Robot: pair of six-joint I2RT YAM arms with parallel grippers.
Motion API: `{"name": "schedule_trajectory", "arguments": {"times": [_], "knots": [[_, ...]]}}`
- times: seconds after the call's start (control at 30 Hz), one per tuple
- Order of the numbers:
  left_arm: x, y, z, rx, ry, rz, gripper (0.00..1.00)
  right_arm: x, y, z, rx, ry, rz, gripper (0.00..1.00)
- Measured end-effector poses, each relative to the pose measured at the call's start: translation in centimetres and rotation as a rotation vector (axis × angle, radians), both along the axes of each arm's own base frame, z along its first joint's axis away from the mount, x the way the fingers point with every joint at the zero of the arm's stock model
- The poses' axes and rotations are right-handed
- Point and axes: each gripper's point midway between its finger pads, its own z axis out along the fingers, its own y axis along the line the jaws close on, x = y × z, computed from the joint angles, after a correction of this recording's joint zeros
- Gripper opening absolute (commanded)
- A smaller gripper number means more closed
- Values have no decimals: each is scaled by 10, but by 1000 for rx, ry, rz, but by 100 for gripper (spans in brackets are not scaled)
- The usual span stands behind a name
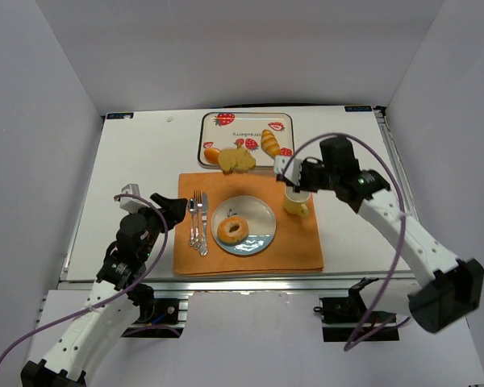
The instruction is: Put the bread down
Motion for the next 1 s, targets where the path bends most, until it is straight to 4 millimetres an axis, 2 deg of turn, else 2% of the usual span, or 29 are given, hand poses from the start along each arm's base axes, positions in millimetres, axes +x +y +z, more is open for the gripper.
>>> {"name": "schedule_trajectory", "arguments": {"times": [0.17, 0.3, 0.47, 0.67, 0.83, 1.0], "knots": [[-1, 0, 3, -7, -10, 1, 77, -70, -17, -40, -24, 140, 72, 9], [-1, 0, 3, -11, -9, 1, 77, -96, -29, -64, -53, 222, 71, 13], [0, 0, 2, -10, -6, 1, 77, -109, -36, -82, -70, 271, 58, 26], [-1, 0, 4, -19, -11, 2, 77, -118, -41, -98, -87, 320, 48, 34], [-4, 1, 7, -27, -19, 4, 77, -119, -40, -98, -79, 331, 49, 43], [-4, 1, 6, -28, -16, 4, 77, -122, -37, -91, -56, 336, 53, 45]]}}
